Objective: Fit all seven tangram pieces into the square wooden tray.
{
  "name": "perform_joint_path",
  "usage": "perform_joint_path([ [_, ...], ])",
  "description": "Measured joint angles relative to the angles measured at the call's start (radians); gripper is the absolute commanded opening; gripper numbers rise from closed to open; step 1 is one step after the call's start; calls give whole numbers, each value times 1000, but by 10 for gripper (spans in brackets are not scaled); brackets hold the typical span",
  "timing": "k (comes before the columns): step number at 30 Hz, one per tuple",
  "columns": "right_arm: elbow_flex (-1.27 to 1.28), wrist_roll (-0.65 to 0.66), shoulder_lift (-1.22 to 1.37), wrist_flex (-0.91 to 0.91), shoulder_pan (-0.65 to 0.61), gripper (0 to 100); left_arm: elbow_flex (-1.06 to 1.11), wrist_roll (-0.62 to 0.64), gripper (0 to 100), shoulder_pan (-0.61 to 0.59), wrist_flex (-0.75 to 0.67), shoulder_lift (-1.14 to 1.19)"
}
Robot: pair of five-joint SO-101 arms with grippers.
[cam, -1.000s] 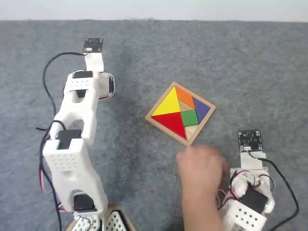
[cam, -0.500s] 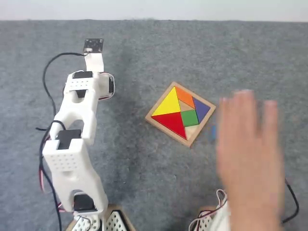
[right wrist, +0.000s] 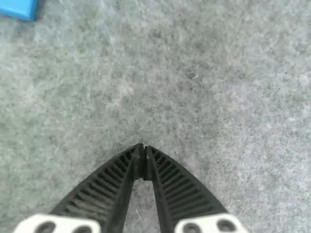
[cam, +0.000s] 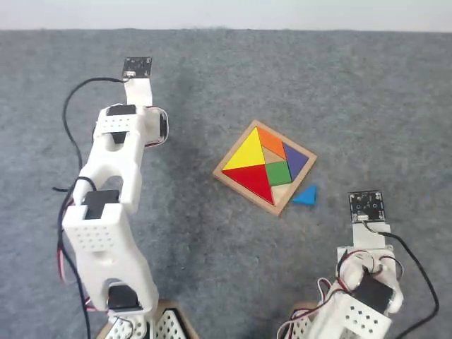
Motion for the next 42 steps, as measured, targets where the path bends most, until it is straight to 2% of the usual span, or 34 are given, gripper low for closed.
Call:
perform_joint_path([
  [18, 0, 0, 0, 0, -2, 9, 15, 0, 94, 0, 0, 0],
  [20, 0, 0, 0, -26, -35, 10, 15, 0, 94, 0, 0, 0],
  [22, 0, 20, 0, -80, -64, 37, 15, 0, 94, 0, 0, 0],
  [24, -3, 77, 2, -120, -75, 107, 15, 0, 94, 0, 0, 0],
  [26, -58, 72, 2, -124, -74, 154, 15, 0, 94, 0, 0, 0],
  [31, -285, 72, 20, -34, -124, 122, 15, 0, 94, 0, 0, 0],
  [36, -528, 38, 315, -17, -227, 158, 15, 0, 94, 0, 0, 0],
  [39, -698, -43, 629, -17, -322, 187, 15, 0, 94, 0, 0, 0],
  [42, -855, -133, 976, -17, -468, 218, 15, 0, 94, 0, 0, 0],
])
